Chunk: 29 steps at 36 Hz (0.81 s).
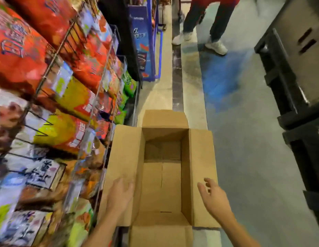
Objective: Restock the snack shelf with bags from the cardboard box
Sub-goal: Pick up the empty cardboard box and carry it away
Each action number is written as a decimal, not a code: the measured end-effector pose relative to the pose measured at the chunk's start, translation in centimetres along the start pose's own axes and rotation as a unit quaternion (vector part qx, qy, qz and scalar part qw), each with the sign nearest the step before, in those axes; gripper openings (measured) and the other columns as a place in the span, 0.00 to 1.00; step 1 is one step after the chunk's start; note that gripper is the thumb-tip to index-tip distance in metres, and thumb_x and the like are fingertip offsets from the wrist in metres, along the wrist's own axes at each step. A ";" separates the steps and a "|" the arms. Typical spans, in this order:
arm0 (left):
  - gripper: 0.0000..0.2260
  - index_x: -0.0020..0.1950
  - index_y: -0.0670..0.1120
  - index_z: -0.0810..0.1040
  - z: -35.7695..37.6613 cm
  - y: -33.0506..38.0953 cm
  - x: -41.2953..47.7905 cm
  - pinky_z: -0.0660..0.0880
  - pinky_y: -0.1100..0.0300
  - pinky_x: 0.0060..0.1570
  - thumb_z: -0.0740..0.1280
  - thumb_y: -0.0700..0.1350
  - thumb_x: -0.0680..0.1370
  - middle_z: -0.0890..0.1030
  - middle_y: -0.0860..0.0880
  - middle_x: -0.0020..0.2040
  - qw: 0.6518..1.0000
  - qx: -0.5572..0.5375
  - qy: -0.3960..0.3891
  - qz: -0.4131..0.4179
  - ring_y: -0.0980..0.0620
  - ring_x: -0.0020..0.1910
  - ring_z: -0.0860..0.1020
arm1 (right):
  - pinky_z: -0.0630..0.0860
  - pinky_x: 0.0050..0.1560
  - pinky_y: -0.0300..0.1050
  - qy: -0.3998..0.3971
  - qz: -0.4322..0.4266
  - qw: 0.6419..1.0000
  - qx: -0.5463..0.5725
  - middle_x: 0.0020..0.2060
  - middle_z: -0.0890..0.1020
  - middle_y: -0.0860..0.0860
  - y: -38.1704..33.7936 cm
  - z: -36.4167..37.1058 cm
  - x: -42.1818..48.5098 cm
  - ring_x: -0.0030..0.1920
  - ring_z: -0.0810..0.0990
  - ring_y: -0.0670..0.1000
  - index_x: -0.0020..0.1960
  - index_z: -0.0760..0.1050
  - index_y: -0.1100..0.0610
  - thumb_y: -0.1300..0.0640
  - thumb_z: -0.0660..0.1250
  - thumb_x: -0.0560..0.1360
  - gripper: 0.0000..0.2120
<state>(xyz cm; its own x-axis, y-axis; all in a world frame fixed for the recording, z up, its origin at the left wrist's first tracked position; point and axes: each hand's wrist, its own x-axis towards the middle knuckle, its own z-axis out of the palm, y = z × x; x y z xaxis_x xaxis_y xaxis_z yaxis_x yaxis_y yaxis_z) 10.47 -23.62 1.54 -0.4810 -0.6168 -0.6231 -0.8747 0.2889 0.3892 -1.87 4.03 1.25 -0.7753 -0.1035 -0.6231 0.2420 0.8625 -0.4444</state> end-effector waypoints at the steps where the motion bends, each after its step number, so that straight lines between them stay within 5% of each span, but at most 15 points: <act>1: 0.22 0.72 0.40 0.72 1.3 -0.6 1.7 0.66 0.52 0.69 0.65 0.49 0.81 0.75 0.41 0.70 1.000 -0.003 -0.006 0.002 0.41 0.69 0.72 | 0.73 0.63 0.49 0.004 0.001 1.000 0.008 0.69 0.75 0.54 0.6 1.4 1.7 0.67 0.75 0.55 0.74 0.67 0.54 0.43 0.58 0.82 0.25; 6: 0.29 0.80 0.44 0.61 7.6 -4.3 10.0 0.56 0.50 0.77 0.57 0.57 0.83 0.59 0.45 0.81 0.996 0.058 0.030 0.055 0.46 0.80 0.57 | 0.67 0.71 0.52 0.056 -0.015 0.998 0.019 0.73 0.71 0.57 4.4 7.7 9.6 0.72 0.70 0.57 0.76 0.63 0.58 0.43 0.59 0.81 0.29; 12: 0.39 0.81 0.41 0.41 14.3 -8.5 16.5 0.38 0.48 0.79 0.36 0.65 0.78 0.39 0.43 0.82 0.967 0.215 0.103 0.095 0.47 0.80 0.36 | 0.63 0.75 0.60 0.094 -0.004 0.995 0.031 0.78 0.60 0.56 10.2 14.6 16.4 0.77 0.61 0.57 0.81 0.50 0.53 0.25 0.48 0.74 0.45; 17: 0.42 0.81 0.38 0.41 18.0 -9.6 19.0 0.37 0.48 0.78 0.40 0.67 0.77 0.40 0.41 0.82 0.961 0.207 0.151 0.106 0.45 0.81 0.38 | 0.54 0.78 0.56 0.113 -0.013 0.992 0.044 0.81 0.49 0.48 12.3 17.5 19.0 0.80 0.49 0.51 0.81 0.44 0.47 0.31 0.51 0.78 0.39; 24: 0.47 0.80 0.36 0.52 20.4 -6.8 20.7 0.44 0.47 0.78 0.44 0.70 0.72 0.51 0.41 0.82 0.978 0.079 0.175 0.086 0.44 0.81 0.48 | 0.50 0.78 0.57 0.147 -0.016 0.987 0.063 0.81 0.53 0.47 12.8 16.8 21.7 0.80 0.52 0.49 0.81 0.49 0.45 0.35 0.46 0.81 0.31; 29: 0.42 0.78 0.40 0.62 20.6 -6.4 21.4 0.53 0.47 0.77 0.51 0.68 0.74 0.60 0.44 0.80 0.978 0.000 0.178 0.107 0.45 0.79 0.59 | 0.53 0.78 0.58 0.089 0.007 0.984 0.156 0.79 0.59 0.44 13.6 16.0 24.1 0.78 0.60 0.51 0.80 0.50 0.40 0.28 0.41 0.77 0.34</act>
<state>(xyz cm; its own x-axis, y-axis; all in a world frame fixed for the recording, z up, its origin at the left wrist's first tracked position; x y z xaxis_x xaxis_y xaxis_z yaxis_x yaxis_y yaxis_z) 4.59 -23.57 -28.26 -0.6011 -0.7584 -0.2520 -0.7565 0.4383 0.4853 -7.90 5.40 -30.08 -0.8538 0.0189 -0.5203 0.3988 0.6661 -0.6303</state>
